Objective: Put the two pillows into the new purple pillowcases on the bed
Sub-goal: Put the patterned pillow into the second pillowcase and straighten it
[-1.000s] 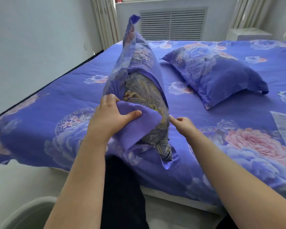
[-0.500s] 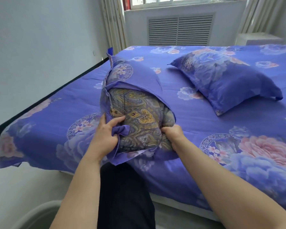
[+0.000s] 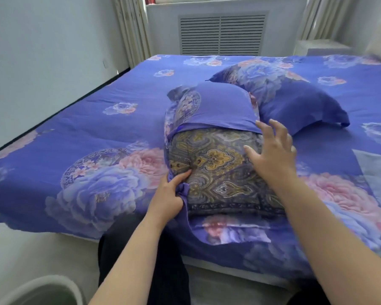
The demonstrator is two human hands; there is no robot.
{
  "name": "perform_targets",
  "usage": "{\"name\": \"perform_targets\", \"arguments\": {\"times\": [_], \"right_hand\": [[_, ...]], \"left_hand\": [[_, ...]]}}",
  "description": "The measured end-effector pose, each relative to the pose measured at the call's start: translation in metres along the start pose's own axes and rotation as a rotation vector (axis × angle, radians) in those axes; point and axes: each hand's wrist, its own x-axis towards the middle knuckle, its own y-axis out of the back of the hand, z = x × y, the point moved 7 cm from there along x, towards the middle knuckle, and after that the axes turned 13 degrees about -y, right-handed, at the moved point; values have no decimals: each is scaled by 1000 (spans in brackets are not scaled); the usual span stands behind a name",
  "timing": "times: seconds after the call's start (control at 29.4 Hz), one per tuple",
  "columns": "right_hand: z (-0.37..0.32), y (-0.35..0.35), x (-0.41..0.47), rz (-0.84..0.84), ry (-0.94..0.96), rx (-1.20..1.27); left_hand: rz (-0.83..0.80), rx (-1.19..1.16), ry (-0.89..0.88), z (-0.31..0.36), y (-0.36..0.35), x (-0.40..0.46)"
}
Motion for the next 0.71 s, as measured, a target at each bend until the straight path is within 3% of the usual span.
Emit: {"name": "perform_targets", "arguments": {"times": [0.03,0.1,0.2,0.31,0.41,0.51,0.65,0.71], "right_hand": [[-21,0,-4,16,142,44],[-55,-29,-11,-145,334,-72],[-62,-92,-24,-446,347,-294],[-56,-113,-24,-467,321,-285],[-54,-113,-23,-457,306,-301],[-50,-115,-23,-475,290,-311],[-49,-124,-13,-495,249,-347],[-43,-131,-7,-517,213,-362]], "left_hand": [[-19,23,7,-1,3,3],[-60,75,7,5,14,11],[14,-56,3,22,40,23],[251,-34,-5,27,72,48],[144,187,-31,25,66,90],[102,204,33,7,52,128],[444,262,-84,30,62,118],[516,301,-202,39,55,88]]}}
